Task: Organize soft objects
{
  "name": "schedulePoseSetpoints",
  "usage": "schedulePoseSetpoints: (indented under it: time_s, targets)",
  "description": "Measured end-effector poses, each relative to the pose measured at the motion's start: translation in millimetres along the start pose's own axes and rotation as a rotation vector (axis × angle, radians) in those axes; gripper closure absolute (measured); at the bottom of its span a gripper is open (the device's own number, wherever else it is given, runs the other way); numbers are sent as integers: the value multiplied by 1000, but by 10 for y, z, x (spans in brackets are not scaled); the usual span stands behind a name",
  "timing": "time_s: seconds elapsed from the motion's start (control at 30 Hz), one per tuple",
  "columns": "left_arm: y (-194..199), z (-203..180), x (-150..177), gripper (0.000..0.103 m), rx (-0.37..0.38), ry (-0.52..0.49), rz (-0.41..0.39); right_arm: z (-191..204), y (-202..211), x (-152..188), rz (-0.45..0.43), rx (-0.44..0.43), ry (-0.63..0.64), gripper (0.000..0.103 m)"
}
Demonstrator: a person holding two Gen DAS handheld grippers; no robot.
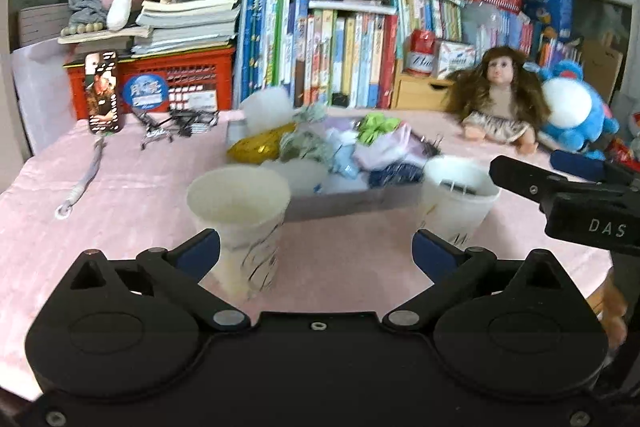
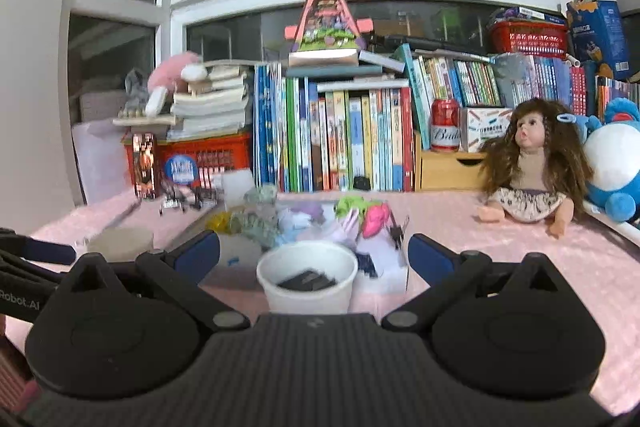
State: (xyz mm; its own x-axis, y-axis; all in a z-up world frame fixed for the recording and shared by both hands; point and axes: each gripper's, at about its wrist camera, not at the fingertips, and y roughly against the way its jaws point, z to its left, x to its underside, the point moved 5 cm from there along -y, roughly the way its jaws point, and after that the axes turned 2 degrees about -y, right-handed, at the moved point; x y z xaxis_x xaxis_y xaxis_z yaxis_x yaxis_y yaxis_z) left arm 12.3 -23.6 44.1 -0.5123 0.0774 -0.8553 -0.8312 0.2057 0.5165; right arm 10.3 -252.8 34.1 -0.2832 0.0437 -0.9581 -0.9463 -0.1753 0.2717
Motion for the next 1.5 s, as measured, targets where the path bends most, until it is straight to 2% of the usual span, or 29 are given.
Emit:
schedulePoseSetpoints:
  time_s: [0.23,0.47,0.7,0.87,1.0,1.1,1.5]
  targets:
    - [-85,70,285,1,-4,34,81,44,-24,328,78,25,6,0]
    - [-276,125,481,1,-60,70,136,44,-128,633,171,71,5,0]
    - [-457,209,636,1,-92,121,207,33,-181,801,190,138,2,0]
    - [-504,215,671,1,-120,118,202,36,-233,885,234,142,18,0]
    - [-548,207,672,1,-145,99,197,69,-267,941,276,109,24,0]
    - [-581,180,679,0,-167,62,206,89,-274,956,278,111,35,0]
    - [-613,182,674,0,-181,69,201,97,-309,958,298,105,29,0]
